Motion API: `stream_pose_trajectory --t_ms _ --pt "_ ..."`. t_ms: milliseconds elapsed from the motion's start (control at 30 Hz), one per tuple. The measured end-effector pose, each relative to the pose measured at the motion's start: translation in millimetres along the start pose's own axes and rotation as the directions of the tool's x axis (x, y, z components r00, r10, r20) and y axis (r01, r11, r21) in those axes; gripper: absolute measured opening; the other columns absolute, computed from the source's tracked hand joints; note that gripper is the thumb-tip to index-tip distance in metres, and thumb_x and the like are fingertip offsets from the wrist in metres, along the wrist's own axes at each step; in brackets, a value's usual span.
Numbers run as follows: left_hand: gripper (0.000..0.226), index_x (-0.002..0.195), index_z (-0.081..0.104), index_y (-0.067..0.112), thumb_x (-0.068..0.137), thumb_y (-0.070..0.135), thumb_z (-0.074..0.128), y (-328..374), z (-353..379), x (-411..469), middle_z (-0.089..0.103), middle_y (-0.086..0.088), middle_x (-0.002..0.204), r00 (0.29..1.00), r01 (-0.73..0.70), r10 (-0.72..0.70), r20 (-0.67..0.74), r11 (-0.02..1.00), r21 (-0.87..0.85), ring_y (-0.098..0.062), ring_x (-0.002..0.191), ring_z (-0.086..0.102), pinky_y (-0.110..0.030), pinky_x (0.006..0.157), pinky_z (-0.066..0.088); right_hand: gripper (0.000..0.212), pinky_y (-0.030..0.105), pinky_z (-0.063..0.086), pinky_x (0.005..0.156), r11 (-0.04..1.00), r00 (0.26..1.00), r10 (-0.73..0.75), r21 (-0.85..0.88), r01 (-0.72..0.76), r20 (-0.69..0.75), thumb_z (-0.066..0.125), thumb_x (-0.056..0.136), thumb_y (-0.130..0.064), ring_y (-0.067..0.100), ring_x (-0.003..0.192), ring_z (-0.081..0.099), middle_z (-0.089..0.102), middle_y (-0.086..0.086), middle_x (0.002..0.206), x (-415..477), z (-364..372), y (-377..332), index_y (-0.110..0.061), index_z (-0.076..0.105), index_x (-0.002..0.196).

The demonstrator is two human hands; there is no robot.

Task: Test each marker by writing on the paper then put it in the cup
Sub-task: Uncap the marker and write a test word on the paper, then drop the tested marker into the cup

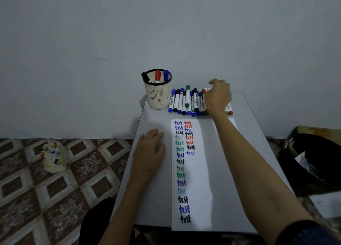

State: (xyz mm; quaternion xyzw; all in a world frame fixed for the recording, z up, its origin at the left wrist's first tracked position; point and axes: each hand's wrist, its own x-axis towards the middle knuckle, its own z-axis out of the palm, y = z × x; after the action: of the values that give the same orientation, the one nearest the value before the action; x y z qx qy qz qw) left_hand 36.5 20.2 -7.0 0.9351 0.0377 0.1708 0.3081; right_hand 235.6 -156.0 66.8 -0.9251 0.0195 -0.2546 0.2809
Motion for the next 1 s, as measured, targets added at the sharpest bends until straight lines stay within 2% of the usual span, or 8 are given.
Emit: stream_pose_trajectory --t_ms 133,467,567,667,767,867,933,1000 --pt "0.054 0.132 0.050 0.015 0.084 0.036 0.038 0 0 1 0.042 -0.004 0.143 1.000 0.012 -0.012 0.005 1.000 0.001 -0.015 0.135 0.034 -0.027 0.115 0.010 0.025 0.038 0.043 0.081 0.973 0.976 0.194 -0.148 -0.178 0.099 0.052 0.093 -0.008 0.035 0.112 0.050 0.056 0.022 0.118 0 -12 51 0.001 0.058 0.115" --pt "0.048 0.131 0.051 0.014 0.087 0.032 0.043 -1 1 2 0.043 -0.006 0.142 1.000 0.014 -0.014 0.011 1.000 0.009 -0.017 0.134 0.036 -0.027 0.113 0.012 0.017 0.031 0.040 0.062 0.987 0.975 0.162 -0.015 -0.162 0.150 0.055 0.089 -0.004 0.037 0.088 0.063 0.066 0.025 0.097 -3 -20 85 0.007 0.064 0.097" --pt "0.042 0.131 0.050 0.013 0.091 0.026 0.048 0 1 2 0.043 -0.006 0.143 1.000 0.004 -0.004 0.001 1.000 0.013 -0.018 0.134 0.035 -0.029 0.114 0.012 0.021 0.035 0.046 0.068 0.976 0.978 0.200 0.071 -0.204 0.061 0.059 0.091 -0.014 0.035 0.089 0.063 0.067 0.020 0.100 -8 -28 85 0.004 0.065 0.101" --pt "0.040 0.131 0.050 0.013 0.092 0.018 0.053 0 2 2 0.042 -0.006 0.143 1.000 0.000 0.001 -0.015 1.000 0.022 -0.017 0.135 0.034 -0.028 0.114 0.012 0.024 0.032 0.045 0.070 0.951 0.962 0.249 0.214 -0.222 -0.110 0.060 0.088 -0.013 0.031 0.091 0.062 0.064 0.016 0.106 -15 -39 79 -0.003 0.066 0.109" --pt "0.041 0.131 0.050 0.011 0.091 0.017 0.053 1 3 2 0.042 -0.008 0.143 1.000 -0.009 0.010 -0.019 0.999 0.035 -0.018 0.134 0.034 -0.028 0.114 0.011 0.017 0.031 0.054 0.063 0.825 0.949 0.256 0.554 -0.114 -0.186 0.062 0.084 -0.004 0.026 0.082 0.063 0.060 0.010 0.104 -31 -50 64 -0.007 0.067 0.099" --pt "0.042 0.132 0.048 0.009 0.092 0.018 0.052 2 1 0 0.042 -0.009 0.142 1.000 -0.005 0.006 -0.022 1.000 0.030 -0.020 0.134 0.035 -0.030 0.114 0.014 0.019 0.031 0.059 0.059 0.544 0.975 0.219 0.824 -0.159 0.043 0.063 0.082 0.005 0.024 0.075 0.068 0.063 0.013 0.104 -62 -64 45 -0.011 0.066 0.090" --pt "0.048 0.135 0.044 0.008 0.091 0.026 0.052 5 -1 -1 0.042 -0.010 0.143 0.999 -0.008 0.007 -0.037 1.000 -0.016 -0.022 0.134 0.036 -0.032 0.112 0.022 0.017 0.025 0.057 0.055 0.461 0.964 0.102 0.847 -0.263 0.243 0.062 0.083 0.008 0.021 0.065 0.068 0.067 0.015 0.093 -88 -70 33 -0.008 0.068 0.087" --pt "0.056 0.139 0.038 0.011 0.089 0.034 0.051 12 -3 -2 0.040 -0.007 0.144 0.998 -0.039 0.036 -0.056 0.997 -0.060 -0.020 0.133 0.035 -0.031 0.108 0.026 0.017 0.019 0.052 0.049 0.448 0.919 -0.027 0.826 -0.341 0.394 0.061 0.083 0.009 0.016 0.053 0.063 0.068 0.013 0.078 -113 -72 24 -0.006 0.068 0.083"
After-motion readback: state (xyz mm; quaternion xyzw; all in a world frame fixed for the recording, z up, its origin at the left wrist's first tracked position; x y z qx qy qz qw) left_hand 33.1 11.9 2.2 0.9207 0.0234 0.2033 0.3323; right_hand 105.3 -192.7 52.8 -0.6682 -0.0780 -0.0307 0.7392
